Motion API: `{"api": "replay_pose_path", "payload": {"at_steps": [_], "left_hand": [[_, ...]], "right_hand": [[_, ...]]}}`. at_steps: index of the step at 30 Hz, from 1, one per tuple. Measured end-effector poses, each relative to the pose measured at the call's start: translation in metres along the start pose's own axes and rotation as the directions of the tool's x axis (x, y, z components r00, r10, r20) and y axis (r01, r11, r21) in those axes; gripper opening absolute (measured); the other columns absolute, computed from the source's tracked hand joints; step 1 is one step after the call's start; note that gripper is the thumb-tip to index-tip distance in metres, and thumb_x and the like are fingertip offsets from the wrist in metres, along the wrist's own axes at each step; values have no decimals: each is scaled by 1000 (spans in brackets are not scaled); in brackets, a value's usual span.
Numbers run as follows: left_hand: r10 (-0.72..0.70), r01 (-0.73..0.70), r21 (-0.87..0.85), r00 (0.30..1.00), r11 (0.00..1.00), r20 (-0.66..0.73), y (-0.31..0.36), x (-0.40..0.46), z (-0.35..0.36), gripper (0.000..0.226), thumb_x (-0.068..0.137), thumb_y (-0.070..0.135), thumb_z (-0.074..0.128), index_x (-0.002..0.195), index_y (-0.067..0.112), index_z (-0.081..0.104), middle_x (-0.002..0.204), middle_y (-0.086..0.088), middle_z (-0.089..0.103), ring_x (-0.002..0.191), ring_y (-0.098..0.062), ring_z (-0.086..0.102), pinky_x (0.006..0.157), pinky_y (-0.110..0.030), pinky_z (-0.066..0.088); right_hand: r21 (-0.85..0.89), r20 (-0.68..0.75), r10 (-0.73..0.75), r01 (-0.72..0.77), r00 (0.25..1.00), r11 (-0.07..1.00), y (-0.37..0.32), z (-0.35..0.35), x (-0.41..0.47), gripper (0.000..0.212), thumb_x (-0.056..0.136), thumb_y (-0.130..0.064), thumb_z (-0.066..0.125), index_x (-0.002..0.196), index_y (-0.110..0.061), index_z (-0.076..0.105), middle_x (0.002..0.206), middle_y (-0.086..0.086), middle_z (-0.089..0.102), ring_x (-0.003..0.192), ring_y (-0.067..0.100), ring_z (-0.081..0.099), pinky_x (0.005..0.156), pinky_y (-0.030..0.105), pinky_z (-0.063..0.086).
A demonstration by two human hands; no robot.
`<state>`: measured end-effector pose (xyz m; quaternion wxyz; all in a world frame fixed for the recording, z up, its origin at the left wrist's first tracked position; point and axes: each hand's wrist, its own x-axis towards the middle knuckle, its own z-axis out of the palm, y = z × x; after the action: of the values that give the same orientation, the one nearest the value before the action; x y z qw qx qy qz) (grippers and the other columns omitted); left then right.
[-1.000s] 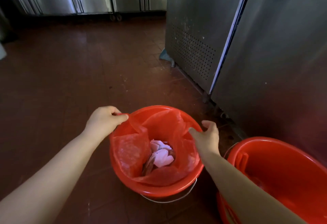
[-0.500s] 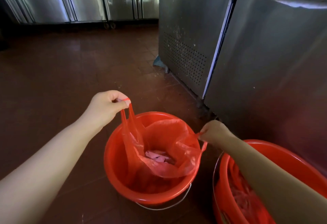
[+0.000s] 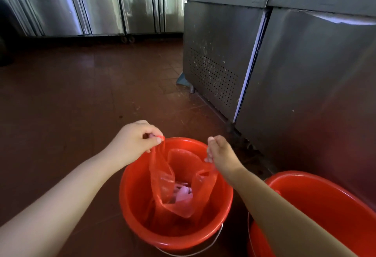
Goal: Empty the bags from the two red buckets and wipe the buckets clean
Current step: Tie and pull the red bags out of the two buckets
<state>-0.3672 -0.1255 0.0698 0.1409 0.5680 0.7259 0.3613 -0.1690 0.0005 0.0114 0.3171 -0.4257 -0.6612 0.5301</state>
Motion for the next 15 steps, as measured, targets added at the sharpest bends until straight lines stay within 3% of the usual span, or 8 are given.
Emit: {"api": "replay_pose_path", "payload": {"at_steps": [2,6,9,10,12,13,15], "left_hand": [[31,-31,-4,998,1000,47,2,1,1,29,81,16,72,71,42,70,78,14,61,62,-7,66,63,-23,53],[53,-52,-19,995,998,84,9,12,0,22,75,15,76,72,36,71,75,13,68,67,-5,67,65,-24,55],[96,-95,-9,988,995,117,20,22,5,18,71,19,78,72,35,69,72,12,68,70,-1,65,67,-19,53],[120,-123,16,982,992,144,24,24,9,17,71,21,78,73,35,70,72,12,68,72,1,64,67,-15,50],[140,-147,15,964,989,225,29,29,17,14,73,22,76,77,35,71,74,14,69,76,5,63,69,-11,48],[137,-138,-14,955,990,264,29,31,19,14,75,22,74,79,34,72,76,15,70,77,6,64,69,-10,49],[112,-97,-69,955,993,275,24,37,18,14,79,21,70,82,35,72,80,19,70,81,6,64,66,-8,50]], "right_hand": [[-122,56,16,-9,998,992,3,12,-2,20,90,-32,59,95,-19,45,82,-2,50,72,9,51,64,21,45],[-108,310,87,-56,947,993,1,34,-6,86,66,-29,84,127,-30,24,115,-9,43,108,-2,44,77,8,38],[-70,353,84,-64,932,996,-1,52,-7,117,62,-34,87,144,-29,4,130,-6,26,130,7,26,102,24,35],[-66,325,66,-47,943,997,-2,58,-8,118,62,-39,86,145,-27,4,132,-6,27,132,10,27,107,31,35],[-114,226,5,21,974,993,0,67,-9,99,68,-52,75,142,-27,15,132,-11,37,128,14,38,106,38,39],[-138,179,-27,52,983,989,2,69,-9,82,76,-55,65,139,-29,20,125,-13,43,122,15,46,100,37,44],[-126,135,-23,40,991,991,4,68,-10,51,92,-52,44,135,-34,24,118,-9,49,102,14,57,76,19,52]]}}
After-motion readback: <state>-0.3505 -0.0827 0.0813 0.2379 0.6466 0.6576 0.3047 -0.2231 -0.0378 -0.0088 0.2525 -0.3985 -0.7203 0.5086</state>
